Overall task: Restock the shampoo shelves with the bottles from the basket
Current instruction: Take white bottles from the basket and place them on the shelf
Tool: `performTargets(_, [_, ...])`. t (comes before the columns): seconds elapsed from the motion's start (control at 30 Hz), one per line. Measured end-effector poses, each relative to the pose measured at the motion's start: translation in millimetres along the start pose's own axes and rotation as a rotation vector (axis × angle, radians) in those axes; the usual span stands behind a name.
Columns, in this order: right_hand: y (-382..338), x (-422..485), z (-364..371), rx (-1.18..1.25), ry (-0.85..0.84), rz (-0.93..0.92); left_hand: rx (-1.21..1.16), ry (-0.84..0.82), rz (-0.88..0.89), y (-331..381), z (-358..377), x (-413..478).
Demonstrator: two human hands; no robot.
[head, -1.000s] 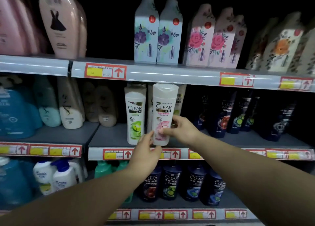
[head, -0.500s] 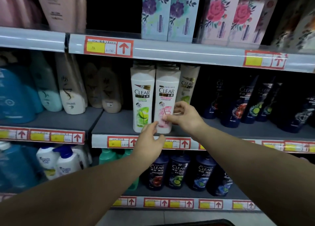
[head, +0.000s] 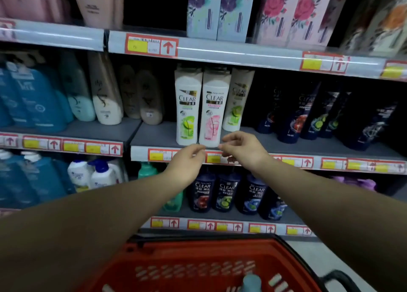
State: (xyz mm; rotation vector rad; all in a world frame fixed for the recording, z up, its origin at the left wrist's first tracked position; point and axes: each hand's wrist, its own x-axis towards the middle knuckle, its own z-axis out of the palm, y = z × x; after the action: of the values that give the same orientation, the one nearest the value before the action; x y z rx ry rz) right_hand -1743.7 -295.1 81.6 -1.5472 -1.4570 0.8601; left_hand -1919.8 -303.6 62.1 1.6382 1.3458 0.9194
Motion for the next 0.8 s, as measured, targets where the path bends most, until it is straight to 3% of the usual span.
performTargets(0.43, [39.0, -160.6, 7.7, -0.313, -0.333, -0.084, 0.032, -0.181, -0.051, -46.4, 32.6, -142.8])
performTargets(0.6, [95.2, -213.1, 6.0, -0.867, -0.744, -0.124, 0.132, -0.324, -0.084, -79.9, 54.5, -179.9])
performTargets(0.8, [151.3, -255.6, 9.5, -1.035, -1.126, 0.073, 0.253, -0.430, -0.078, -114.4, 69.1, -197.2])
